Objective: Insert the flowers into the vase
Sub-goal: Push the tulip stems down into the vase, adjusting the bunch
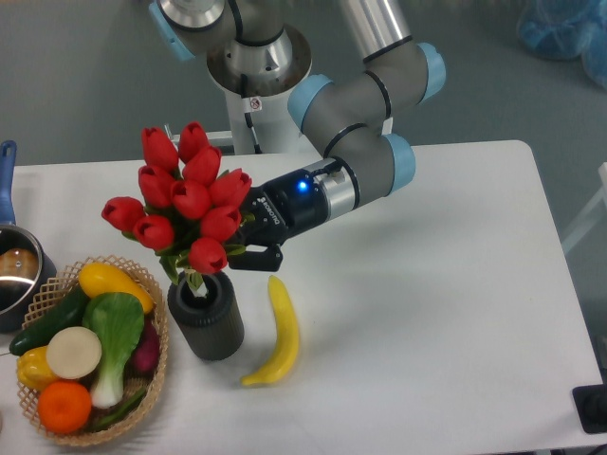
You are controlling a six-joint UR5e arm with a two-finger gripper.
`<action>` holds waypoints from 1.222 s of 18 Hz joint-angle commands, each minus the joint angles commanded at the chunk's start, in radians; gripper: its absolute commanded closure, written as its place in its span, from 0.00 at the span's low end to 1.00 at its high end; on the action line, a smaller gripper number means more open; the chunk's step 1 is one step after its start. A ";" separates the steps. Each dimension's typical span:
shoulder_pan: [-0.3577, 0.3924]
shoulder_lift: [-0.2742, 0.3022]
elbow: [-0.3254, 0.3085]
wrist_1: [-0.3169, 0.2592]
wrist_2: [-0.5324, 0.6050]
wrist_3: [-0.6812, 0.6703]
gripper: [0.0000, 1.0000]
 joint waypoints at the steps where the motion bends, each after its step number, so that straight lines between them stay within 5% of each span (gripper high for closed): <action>1: 0.000 -0.002 0.000 0.000 0.000 0.000 0.71; 22: 0.002 -0.066 -0.074 0.009 0.011 0.124 0.71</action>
